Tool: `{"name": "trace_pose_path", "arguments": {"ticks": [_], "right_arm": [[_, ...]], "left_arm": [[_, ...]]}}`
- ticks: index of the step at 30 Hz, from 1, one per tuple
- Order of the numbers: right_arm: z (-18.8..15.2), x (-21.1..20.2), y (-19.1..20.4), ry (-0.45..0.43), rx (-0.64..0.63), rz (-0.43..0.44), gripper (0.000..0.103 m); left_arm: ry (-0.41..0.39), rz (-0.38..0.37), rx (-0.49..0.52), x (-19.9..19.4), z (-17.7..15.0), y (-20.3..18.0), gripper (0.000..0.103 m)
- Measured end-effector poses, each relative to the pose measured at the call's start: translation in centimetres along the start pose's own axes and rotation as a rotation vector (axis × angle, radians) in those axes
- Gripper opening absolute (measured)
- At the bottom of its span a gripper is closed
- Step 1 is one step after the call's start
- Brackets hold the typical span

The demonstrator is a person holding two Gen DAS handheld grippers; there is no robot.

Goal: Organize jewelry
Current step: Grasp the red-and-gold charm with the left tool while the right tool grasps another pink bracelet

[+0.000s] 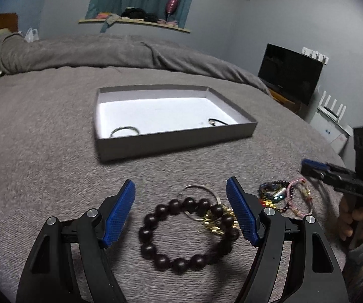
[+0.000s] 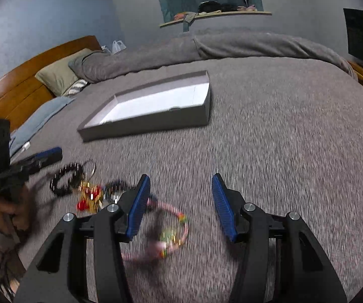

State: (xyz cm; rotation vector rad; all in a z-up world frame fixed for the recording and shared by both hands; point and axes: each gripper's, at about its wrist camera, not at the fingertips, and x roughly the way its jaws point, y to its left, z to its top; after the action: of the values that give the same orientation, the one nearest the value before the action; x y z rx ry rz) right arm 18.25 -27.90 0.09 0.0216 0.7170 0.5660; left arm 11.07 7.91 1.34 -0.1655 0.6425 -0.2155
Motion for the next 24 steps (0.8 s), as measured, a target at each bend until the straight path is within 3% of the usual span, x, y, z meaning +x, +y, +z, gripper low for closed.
{"name": "trace_pose_path", "arguments": {"ticks": [9, 12, 13, 17, 22, 24], "right_arm": [[-1.5, 0.9, 0.7, 0.069, -0.063, 0.01, 0.047], [-1.7, 1.6, 0.7, 0.092, -0.069, 0.005, 0.019], [-1.7, 1.6, 0.7, 0.094, -0.071, 0.008, 0.005], [-1.5, 1.0, 0.7, 0.052, -0.074, -0.001, 0.005], [-0.7, -0.1, -0.4, -0.01, -0.026, -0.035, 0.005], [-0.6, -0.2, -0.6, -0.021, -0.019, -0.041, 0.005]], "left_arm": [[-0.009, -0.012, -0.016, -0.3, 0.2, 0.2, 0.075], [-0.002, -0.025, 0.009, -0.1, 0.1, -0.9, 0.075], [0.003, -0.028, 0.017, 0.0, 0.1, -1.2, 0.075], [0.015, 0.003, 0.034, 0.3, 0.0, -1.5, 0.075], [0.032, 0.017, -0.021, 0.6, 0.1, -0.1, 0.075], [0.023, -0.009, -0.017, 0.4, 0.2, -0.2, 0.069]]}}
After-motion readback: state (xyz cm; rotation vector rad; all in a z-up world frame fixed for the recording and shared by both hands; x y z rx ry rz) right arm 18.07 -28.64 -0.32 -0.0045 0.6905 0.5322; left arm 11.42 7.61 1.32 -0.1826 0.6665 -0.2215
